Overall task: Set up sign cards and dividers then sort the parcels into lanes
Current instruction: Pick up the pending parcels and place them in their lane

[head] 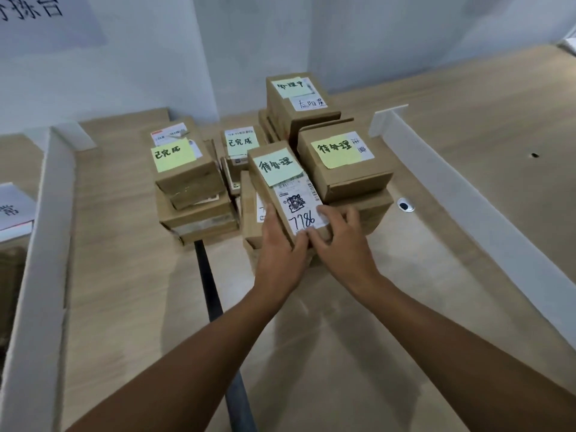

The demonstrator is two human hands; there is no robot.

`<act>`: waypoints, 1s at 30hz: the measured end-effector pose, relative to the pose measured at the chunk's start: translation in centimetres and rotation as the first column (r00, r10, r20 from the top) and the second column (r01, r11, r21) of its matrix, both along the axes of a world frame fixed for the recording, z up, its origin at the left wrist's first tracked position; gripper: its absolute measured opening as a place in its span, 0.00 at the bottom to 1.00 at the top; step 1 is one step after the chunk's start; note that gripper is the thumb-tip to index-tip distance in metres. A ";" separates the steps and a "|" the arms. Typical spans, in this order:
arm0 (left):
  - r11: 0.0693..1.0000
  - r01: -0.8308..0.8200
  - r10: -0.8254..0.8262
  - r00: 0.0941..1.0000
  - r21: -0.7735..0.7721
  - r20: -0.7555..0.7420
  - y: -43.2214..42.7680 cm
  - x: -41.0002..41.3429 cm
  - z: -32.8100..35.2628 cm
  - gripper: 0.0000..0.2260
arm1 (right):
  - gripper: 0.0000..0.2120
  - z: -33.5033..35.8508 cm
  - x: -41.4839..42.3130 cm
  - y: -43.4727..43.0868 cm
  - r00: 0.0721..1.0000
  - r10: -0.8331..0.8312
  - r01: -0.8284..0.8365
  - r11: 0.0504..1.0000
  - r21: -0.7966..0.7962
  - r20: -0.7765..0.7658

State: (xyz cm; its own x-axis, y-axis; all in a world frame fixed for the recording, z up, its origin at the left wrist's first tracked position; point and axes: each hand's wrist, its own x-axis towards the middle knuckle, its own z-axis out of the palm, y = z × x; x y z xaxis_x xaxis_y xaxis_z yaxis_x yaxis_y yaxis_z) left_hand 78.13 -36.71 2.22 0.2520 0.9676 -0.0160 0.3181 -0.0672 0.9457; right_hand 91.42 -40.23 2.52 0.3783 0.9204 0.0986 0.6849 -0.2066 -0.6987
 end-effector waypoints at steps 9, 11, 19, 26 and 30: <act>0.998 0.064 -0.064 0.998 0.009 0.021 -2.4 -5.7 3.2 0.30 | 0.34 2.5 -3.1 -2.4 0.987 0.129 -0.121 0.989 0.087 -0.092; 0.997 0.065 -0.065 0.998 0.034 0.020 -3.5 -8.1 4.2 0.31 | 0.36 3.8 -4.5 -2.6 0.972 0.204 -0.187 0.973 0.138 -0.120; 0.963 -0.065 0.076 0.997 0.260 -0.034 -8.0 -21.2 8.7 0.33 | 0.36 7.6 -14.8 -3.9 0.852 0.524 -0.485 0.789 0.377 0.000; 0.901 -0.196 0.217 0.976 0.388 -0.009 -13.8 -34.1 11.5 0.33 | 0.38 11.7 -27.3 -6.8 0.748 0.652 -0.632 0.643 0.432 0.124; 0.872 -0.258 0.275 0.961 0.416 0.020 -17.6 -41.5 13.0 0.32 | 0.36 13.4 -35.1 -10.0 0.720 0.681 -0.657 0.609 0.445 0.130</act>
State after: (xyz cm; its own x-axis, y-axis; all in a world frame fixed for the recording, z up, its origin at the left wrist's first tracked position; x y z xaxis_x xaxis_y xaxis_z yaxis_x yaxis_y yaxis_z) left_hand 36.66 -54.33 15.20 -0.0088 0.9194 0.3932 0.4148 -0.3544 0.8380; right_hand 56.35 -50.20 15.90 -0.3097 0.7785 0.5460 0.4725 0.6243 -0.6221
